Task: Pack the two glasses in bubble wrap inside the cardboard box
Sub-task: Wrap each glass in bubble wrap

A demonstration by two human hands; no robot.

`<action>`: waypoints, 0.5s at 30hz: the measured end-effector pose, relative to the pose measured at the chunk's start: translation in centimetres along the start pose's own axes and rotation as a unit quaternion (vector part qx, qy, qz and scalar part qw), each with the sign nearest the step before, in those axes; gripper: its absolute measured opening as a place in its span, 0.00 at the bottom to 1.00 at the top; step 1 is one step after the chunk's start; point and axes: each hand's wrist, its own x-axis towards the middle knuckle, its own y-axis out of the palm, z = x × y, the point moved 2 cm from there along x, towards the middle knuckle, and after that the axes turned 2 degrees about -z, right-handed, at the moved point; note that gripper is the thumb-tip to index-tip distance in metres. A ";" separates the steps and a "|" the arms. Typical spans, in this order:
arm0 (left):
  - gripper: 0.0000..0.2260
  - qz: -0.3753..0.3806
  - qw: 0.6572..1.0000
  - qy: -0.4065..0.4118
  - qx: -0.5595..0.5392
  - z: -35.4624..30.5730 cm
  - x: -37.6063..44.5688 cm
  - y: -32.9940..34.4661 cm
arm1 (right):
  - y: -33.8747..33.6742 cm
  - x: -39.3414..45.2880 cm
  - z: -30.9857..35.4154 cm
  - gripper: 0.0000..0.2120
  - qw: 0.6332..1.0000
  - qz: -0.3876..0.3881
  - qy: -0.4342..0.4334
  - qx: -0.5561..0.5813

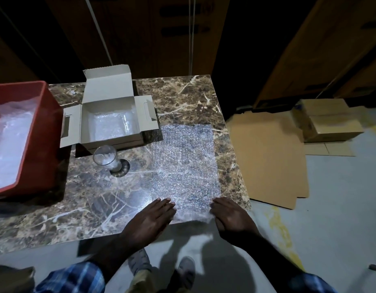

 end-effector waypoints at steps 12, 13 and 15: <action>0.07 0.070 0.831 -0.418 -0.360 0.3 3.0 -7.0 | -2.2 2.7 -0.3 0.13 0.863 0.009 0.373 0.342; 0.07 0.079 0.814 -0.423 -0.391 0.4 3.0 -7.4 | -2.3 2.9 -0.4 0.14 0.854 0.014 0.377 0.357; 0.08 0.080 0.782 -0.433 -0.441 0.8 2.9 -7.9 | -2.5 3.2 -0.5 0.15 0.836 0.015 0.386 0.389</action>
